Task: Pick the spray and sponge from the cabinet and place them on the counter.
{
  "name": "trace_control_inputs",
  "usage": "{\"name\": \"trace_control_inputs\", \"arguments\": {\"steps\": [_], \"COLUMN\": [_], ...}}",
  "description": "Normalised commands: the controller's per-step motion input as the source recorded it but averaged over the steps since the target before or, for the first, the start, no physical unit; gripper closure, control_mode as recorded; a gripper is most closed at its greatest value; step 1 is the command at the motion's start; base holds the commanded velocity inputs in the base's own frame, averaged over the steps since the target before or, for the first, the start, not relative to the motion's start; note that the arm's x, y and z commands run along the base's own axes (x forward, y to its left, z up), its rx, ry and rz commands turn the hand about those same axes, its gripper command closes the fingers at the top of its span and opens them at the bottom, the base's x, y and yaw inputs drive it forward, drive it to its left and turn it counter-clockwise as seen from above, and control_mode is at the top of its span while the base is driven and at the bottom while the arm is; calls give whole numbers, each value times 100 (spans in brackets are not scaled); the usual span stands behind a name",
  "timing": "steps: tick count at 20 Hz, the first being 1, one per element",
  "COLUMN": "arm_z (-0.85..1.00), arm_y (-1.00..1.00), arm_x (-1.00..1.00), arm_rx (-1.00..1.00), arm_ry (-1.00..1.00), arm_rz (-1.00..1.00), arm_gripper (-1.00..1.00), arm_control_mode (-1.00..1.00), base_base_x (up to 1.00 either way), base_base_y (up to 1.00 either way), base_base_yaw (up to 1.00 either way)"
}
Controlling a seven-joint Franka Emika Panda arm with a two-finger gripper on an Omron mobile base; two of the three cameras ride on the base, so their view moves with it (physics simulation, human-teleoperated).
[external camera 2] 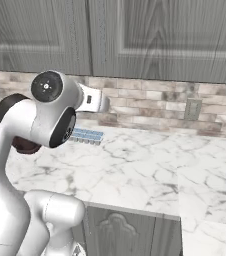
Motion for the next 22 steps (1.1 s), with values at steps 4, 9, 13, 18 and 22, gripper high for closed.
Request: {"name": "trace_control_inputs", "arguments": {"steps": [4,9,13,18,22], "arm_z": [31,31,27,25,21], "arm_y": [0,0,0,0,0], "arm_x": [-32,-28,-31,-26,-18], "arm_rx": [0,0,0,-3,-5], "arm_ry": [-26,-18,-21,-22,-18], "arm_rz": [0,0,0,0,0], "arm_gripper": [-100,-100,-100,-100,-100], "arm_control_mode": [-100,-100,-100,-100,-100], "base_base_x": [0,0,0,0,0], "base_base_y": [0,0,0,0,0], "base_base_yaw": [0,0,0,0,0]}}
